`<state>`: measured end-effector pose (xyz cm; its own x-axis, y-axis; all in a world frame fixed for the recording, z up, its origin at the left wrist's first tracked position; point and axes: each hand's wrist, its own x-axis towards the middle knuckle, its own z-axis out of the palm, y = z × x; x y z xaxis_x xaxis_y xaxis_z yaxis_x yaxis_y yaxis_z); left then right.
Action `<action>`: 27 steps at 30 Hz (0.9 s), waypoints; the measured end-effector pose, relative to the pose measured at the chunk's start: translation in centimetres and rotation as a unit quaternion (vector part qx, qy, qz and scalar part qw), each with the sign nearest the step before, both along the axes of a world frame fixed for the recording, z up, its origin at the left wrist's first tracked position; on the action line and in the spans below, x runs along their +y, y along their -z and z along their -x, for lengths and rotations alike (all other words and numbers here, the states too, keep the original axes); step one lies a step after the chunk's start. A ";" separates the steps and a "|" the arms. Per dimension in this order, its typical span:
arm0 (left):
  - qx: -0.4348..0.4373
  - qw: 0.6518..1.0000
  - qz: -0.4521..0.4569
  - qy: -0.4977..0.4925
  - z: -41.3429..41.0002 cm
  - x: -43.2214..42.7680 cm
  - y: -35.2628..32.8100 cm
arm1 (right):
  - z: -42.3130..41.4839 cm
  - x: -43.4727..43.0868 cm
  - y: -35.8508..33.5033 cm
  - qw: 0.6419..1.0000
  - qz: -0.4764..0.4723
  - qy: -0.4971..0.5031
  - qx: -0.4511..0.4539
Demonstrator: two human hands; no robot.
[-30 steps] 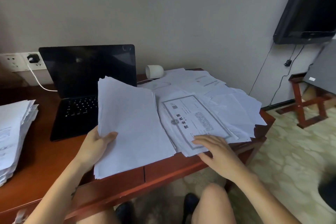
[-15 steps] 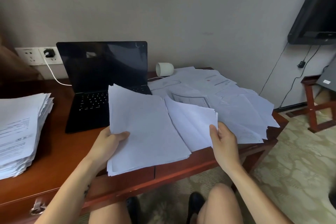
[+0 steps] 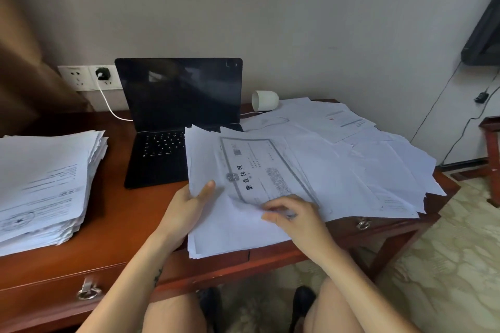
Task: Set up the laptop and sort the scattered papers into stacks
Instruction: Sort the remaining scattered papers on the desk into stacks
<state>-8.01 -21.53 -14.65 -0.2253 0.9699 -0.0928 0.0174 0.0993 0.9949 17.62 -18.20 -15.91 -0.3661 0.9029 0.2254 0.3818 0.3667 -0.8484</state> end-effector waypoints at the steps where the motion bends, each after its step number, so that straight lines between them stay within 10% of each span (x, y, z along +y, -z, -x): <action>1: 0.003 1.000 0.000 -0.001 -0.1 0.0 0.0 | -0.3 -0.2 -0.1 0.999 0.020 -0.027 -0.011; 7: 0.053 0.999 -0.006 -0.008 0.0 0.2 0.3 | -3.3 1.9 -1.6 0.998 0.008 0.039 -0.047; 12: 0.054 0.998 -0.024 -0.001 -0.2 -0.1 0.2 | -3.7 4.0 0.0 0.941 -0.052 0.027 -0.334; 21: 0.030 1.000 -0.003 0.002 -0.2 -0.2 -0.2 | -2.1 2.1 -0.3 0.976 -0.060 -0.050 -0.204; 27: 0.013 1.000 -0.011 0.003 0.1 -0.5 -0.1 | -1.7 4.5 -0.8 0.983 0.006 0.098 -0.155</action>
